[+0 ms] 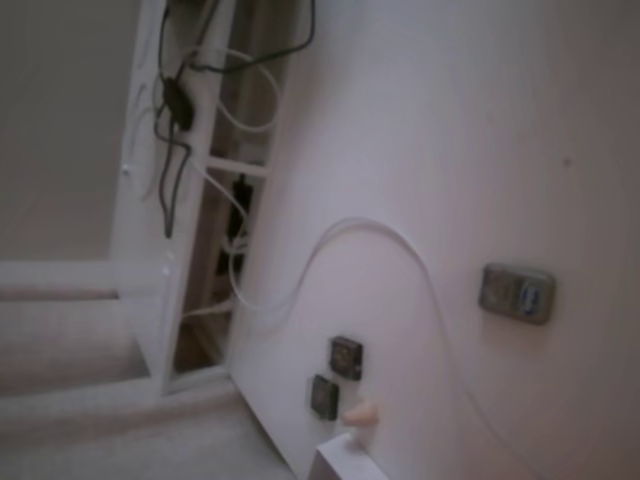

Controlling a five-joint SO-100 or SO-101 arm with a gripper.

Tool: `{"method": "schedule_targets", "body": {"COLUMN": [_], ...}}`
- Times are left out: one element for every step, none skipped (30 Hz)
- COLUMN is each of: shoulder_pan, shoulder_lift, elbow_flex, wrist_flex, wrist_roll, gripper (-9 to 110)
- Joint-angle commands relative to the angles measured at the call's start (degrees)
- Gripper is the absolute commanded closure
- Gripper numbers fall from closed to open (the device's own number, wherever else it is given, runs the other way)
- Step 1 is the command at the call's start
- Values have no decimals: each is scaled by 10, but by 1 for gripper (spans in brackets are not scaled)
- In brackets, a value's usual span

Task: Grasp the green cube and put it in the bin.

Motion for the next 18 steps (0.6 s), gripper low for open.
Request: {"method": "schedule_targets", "body": {"shoulder_pan": [-6, -7, -8, -8, -9, -10, -11, -11, -11, -11, -10, -9, -7, -5, -4, -3, -2, -2], "shoulder_lift": [27, 30, 33, 38, 44, 50, 56, 60, 62, 63, 64, 66, 69, 71, 75, 76, 78, 80], "elbow_flex": [33, 45, 56, 67, 79, 90, 99, 106, 110, 111, 110, 109, 108, 108, 110, 111, 111, 111], "wrist_flex": [-26, -32, -36, -39, -40, -41, -42, -43, -40, -38, -37, -39, -43, -54, -68, -78, -83, -87], "wrist_roll": [-4, -4, -4, -4, -4, -4, -3, -3, -3, -2, -2, -1, 0, 1, 1, 1, 0, 0], "gripper": [110, 110, 110, 110, 110, 110, 109, 108, 103, 98, 95, 92, 88, 86, 85, 84, 83, 82]}}
